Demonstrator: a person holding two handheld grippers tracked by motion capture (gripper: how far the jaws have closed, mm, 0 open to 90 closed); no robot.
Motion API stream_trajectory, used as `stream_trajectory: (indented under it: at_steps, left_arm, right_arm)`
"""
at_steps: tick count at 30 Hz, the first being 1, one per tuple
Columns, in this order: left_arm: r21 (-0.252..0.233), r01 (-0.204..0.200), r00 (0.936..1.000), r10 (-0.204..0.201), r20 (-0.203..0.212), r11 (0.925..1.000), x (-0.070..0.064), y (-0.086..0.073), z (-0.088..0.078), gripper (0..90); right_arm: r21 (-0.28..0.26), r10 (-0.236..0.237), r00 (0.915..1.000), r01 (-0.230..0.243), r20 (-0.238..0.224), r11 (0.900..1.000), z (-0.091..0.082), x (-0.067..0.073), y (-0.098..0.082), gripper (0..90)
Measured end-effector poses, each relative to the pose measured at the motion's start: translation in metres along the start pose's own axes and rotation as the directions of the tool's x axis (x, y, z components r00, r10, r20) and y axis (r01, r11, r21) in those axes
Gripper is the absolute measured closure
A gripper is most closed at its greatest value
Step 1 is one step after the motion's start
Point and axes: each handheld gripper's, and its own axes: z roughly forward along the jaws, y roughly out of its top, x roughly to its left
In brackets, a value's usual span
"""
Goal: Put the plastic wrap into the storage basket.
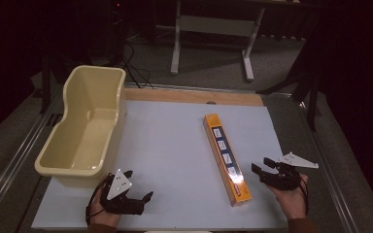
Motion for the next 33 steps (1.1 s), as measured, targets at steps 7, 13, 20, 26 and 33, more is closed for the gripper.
stream_trajectory:
  at_steps: [7,13,20,26,33]
  left_arm:
    - [-0.012,0.004,0.9999,-0.004,-0.013,0.9999,0.0,0.0,-0.001,2.9]
    - [-0.013,0.001,0.9999,-0.001,-0.015,0.9999,0.0,0.0,-0.001,2.9]
    - [-0.019,0.005,0.9996,-0.006,-0.029,0.9998,0.001,0.0,-0.003,2.9]
    - [-0.019,0.002,0.9994,-0.002,-0.034,0.9998,0.001,0.0,-0.003,2.9]
    - [-0.033,0.006,0.9986,-0.008,-0.052,0.9994,0.001,0.0,-0.005,3.2]
  right_arm:
    - [0.025,-0.026,0.9997,0.026,-0.002,0.999,0.004,0.008,0.013,33.2]
    - [0.057,-0.042,0.9991,0.042,-0.006,0.997,0.011,0.014,0.026,31.9]
    - [0.106,-0.097,0.9952,0.097,-0.008,0.99,0.021,0.022,0.041,30.4]
    - [0.14,-0.106,0.9943,0.106,-0.009,0.985,0.031,0.028,0.052,30.2]
    - [0.172,-0.13,0.9914,0.131,-0.016,0.976,0.045,0.038,0.063,29.7]
